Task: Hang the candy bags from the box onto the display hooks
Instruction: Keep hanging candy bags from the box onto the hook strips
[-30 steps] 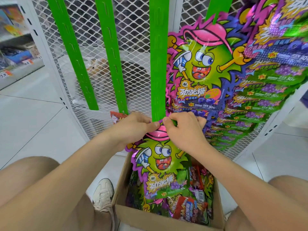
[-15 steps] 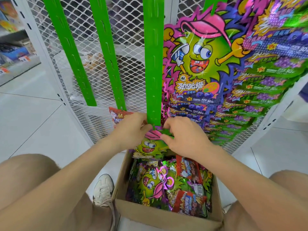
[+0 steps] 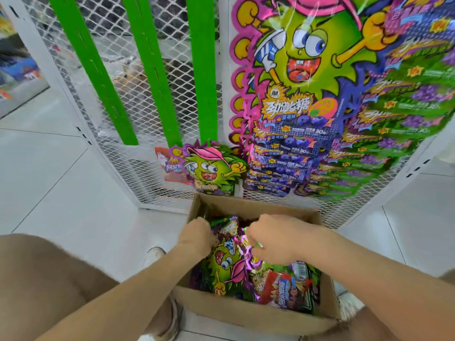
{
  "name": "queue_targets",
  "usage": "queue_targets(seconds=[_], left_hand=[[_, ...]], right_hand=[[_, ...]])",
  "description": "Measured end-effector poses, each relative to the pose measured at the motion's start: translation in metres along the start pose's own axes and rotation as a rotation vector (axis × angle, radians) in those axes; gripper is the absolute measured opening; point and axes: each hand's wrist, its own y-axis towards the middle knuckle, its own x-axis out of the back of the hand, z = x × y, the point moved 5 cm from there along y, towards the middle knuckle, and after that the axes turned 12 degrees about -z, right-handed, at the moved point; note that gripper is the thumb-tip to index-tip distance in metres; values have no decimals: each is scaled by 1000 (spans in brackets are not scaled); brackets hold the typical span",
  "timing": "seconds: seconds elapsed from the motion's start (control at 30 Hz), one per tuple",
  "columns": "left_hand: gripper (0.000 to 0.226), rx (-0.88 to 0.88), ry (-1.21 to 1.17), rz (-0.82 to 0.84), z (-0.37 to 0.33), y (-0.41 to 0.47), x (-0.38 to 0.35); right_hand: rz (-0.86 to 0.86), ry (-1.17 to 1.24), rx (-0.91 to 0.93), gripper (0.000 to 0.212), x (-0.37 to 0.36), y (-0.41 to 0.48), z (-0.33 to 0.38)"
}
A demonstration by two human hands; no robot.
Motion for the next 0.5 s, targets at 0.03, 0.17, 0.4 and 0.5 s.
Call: queue_targets(seconds=[0.03,0.17,0.4,0.5], left_hand=[[37,27,-17,5,3,4,-14],[48,19,-12,-79,4,18,-41],[13,19,-242,-93,7,40,-11],[41,-242,-389,76,1,40,38]], right_hand=[[7,-28,1,20,-2,2,-3],[37,-48,27,13,-4,10,-8],[24,-84,23,10,15,8,-11],[-122,-84,-21,10,31,7,-20]])
